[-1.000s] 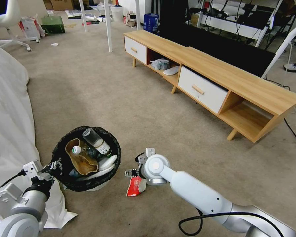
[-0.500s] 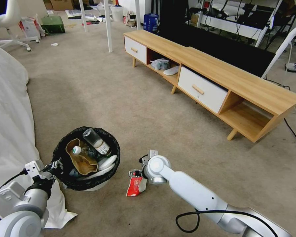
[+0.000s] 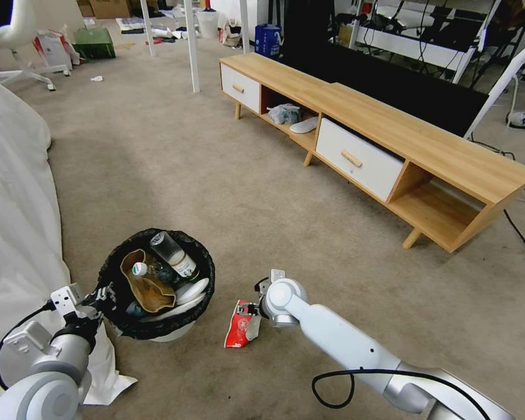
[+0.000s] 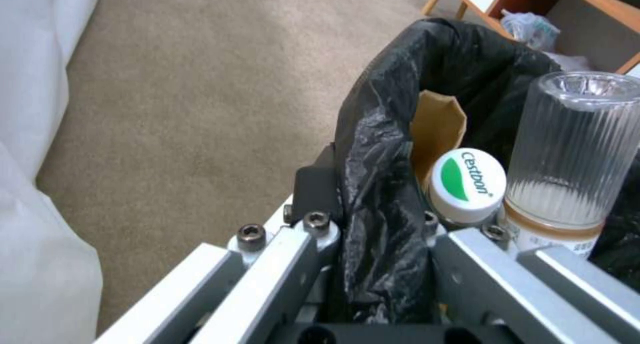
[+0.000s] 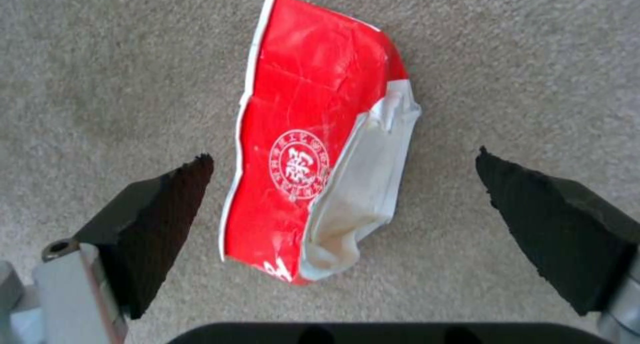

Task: Pick up the trash bin and place the garbage on the floor into it.

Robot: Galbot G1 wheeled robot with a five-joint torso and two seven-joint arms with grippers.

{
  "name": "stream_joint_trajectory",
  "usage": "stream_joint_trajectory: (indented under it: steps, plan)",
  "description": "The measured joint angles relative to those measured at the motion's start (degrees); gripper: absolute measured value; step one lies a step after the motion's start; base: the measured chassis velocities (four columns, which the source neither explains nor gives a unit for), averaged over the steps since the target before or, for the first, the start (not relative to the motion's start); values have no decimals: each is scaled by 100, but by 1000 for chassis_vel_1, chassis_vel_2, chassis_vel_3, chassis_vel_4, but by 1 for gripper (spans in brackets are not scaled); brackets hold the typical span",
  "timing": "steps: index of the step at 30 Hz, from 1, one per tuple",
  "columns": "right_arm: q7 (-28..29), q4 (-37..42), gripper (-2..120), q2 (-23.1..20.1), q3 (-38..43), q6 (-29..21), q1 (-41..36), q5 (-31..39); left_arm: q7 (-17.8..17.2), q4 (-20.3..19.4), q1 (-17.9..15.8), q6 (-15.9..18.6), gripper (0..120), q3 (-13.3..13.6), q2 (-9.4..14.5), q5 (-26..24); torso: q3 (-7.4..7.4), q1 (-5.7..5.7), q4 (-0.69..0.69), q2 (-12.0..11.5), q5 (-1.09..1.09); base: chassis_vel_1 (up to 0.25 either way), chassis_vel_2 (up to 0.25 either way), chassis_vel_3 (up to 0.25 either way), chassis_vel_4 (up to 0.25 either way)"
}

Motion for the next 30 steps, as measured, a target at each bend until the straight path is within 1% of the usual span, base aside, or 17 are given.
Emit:
stream_joint_trajectory:
  steps: [2, 11, 30]
  plan:
    - [-100, -113, 100, 52, 3, -2, 9, -105, 1, 51, -28, -1, 0, 27, 32, 0, 0, 0, -1, 0, 0, 0, 0, 0, 0]
    - [-301, -322, 100, 147, 3, -8, 33, -302, 1, 165, -95, -3, 0, 102, 15, 11, 0, 0, 0, 0, 0, 0, 0, 0, 0]
    - [-590, -836, 100, 326, 4, 7, 49, -643, 49, 369, -165, -13, 0, 110, 73, -15, 0, 0, 0, 0, 0, 0, 0, 0, 0]
